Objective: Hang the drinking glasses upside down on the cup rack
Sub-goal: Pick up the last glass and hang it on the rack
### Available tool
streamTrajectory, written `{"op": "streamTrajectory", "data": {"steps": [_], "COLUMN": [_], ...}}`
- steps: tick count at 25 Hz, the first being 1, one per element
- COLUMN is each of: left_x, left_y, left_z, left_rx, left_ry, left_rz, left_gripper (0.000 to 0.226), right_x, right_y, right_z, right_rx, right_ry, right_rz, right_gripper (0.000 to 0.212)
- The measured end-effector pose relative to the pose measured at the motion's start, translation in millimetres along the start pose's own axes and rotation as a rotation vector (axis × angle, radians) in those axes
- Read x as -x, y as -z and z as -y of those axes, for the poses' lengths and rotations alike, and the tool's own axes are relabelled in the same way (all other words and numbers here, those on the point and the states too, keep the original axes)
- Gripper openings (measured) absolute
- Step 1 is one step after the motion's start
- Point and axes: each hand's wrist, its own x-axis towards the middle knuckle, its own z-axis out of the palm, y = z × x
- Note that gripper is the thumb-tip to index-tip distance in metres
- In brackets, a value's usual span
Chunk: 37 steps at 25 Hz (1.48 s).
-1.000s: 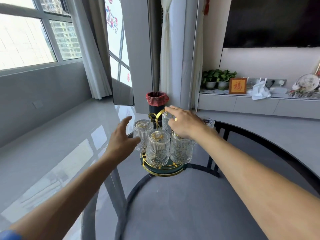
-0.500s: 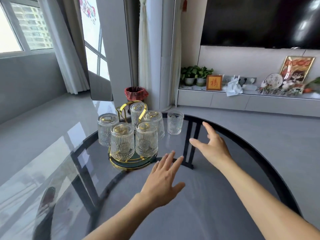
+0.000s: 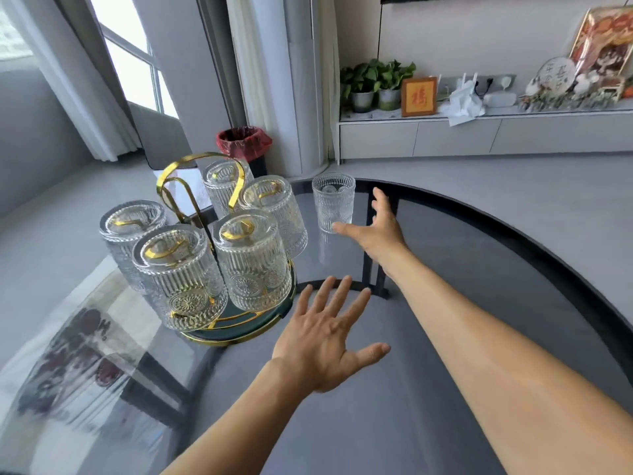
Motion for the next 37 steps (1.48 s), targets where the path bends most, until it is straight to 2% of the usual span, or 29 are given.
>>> {"op": "streamTrajectory", "data": {"steps": [4,7,10,16,22,25,28,31,34,37], "left_x": [-4,-1,-2,-1,32,71,105,127,141,145], "left_y": [2,3,3,3,25,45,77,126,166,194], "left_z": [-1,1,3,3,-25,-40,-26,5,40,59], "left_rx": [0.01,0.012,0.025,0.017,-0.021,0.013,0.009,-0.128,-0.313,-0.407], "left_ry": [-0.021,-0.01,-0.008,-0.03,0.015,-0.088,-0.253,-0.245,-0.201,-0.17], "left_rz": [0.006,0.026,0.036,0.04,0.03,-0.17,-0.549,-0.811,-0.914,-0.918], "left_gripper": [0.089,0.087,0.087,0.082,0.05,0.033,0.046,0.052,0.06,0.067], "right_x": [-36,-41,-34,28,116,149,170,187,201,207], "right_y": [-33,-46,-43,8,53,51,35,13,-5,-18], "right_z": [5,3,2,1,36,75,121,156,185,205], "right_rx": [-0.003,-0.02,-0.018,-0.048,-0.019,-0.013,-0.049,-0.165,-0.281,-0.338], "right_ry": [0.05,-0.003,-0.048,-0.107,0.015,0.119,0.192,0.16,0.06,-0.039], "right_rz": [0.0,-0.062,-0.02,-0.006,0.044,0.12,0.127,0.165,0.186,0.273], "right_gripper": [0.106,0.083,0.079,0.064,0.056,0.057,0.057,0.068,0.066,0.065]}}
